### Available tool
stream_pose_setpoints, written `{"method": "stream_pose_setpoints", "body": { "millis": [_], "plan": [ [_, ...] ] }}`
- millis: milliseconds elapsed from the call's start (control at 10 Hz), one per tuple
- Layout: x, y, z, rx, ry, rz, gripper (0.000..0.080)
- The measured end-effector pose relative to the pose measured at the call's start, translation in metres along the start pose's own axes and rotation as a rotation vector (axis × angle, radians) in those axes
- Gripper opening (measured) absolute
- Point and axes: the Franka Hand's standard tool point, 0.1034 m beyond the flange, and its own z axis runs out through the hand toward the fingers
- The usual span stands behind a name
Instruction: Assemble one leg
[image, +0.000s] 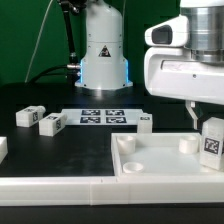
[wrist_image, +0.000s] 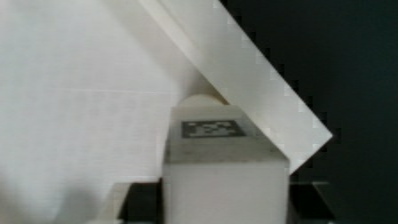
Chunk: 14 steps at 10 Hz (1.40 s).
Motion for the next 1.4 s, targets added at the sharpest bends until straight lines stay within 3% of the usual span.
{"method": "stream_pose_setpoints", "body": {
  "millis": [400,500,600,700,800,900,1400],
  "plan": [
    [-0.002,0.001,0.002,0.008,-0.011,0.244,0.0294],
    [-0.003,0.001,0.002,0.008,-0.011,0.210,0.0375],
    [-0.003,0.001,0.002,0.008,-0.011,0.160,0.0511],
    [-0.004,0.000,0.003,0.008,-0.014,0.119,0.0511],
    [-0.004,0.000,0.002,0.001,-0.017,0.037,0.0620],
    [-0.005,-0.001,0.001,-0.001,-0.019,-0.087,0.0640],
    [-0.012,-0.007,0.004,-0.043,0.038,-0.705,0.0649]
  ]
}}
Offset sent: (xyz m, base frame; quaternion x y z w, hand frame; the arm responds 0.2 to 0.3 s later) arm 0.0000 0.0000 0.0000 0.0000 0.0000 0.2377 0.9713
